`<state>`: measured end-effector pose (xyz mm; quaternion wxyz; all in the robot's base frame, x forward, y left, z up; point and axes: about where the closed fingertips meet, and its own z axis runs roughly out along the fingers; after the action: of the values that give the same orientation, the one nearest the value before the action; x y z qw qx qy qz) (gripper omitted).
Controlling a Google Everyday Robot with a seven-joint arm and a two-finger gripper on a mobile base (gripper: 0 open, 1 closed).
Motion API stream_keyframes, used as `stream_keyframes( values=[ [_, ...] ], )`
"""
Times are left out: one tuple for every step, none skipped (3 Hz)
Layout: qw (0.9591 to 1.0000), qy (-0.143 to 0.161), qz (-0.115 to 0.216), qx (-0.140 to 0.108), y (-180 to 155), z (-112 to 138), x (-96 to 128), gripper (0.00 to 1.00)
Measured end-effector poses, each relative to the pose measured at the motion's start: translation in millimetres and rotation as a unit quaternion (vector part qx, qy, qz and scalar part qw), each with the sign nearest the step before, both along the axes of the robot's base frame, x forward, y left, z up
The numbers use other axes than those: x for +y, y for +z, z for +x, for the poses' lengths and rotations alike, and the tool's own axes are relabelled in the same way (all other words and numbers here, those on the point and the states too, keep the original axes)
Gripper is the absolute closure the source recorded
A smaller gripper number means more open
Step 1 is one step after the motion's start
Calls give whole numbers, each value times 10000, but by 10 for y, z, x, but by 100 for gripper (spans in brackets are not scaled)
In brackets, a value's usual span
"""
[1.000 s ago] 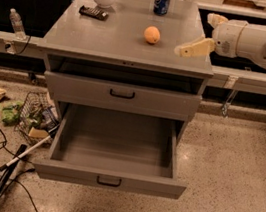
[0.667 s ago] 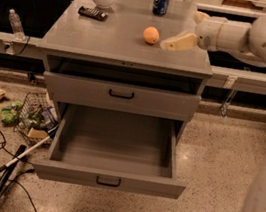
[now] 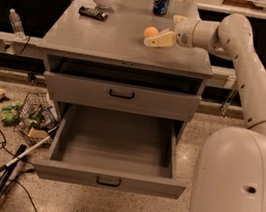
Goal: Place orange into middle drawer
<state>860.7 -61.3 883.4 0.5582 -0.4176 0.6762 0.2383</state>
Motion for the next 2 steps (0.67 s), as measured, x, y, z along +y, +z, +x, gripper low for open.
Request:
stream_keyframes(
  values=[
    [9998, -19, -7, 198, -167, 170, 136, 15],
    [9995, 46, 14, 324, -272, 243, 249, 29]
  ],
)
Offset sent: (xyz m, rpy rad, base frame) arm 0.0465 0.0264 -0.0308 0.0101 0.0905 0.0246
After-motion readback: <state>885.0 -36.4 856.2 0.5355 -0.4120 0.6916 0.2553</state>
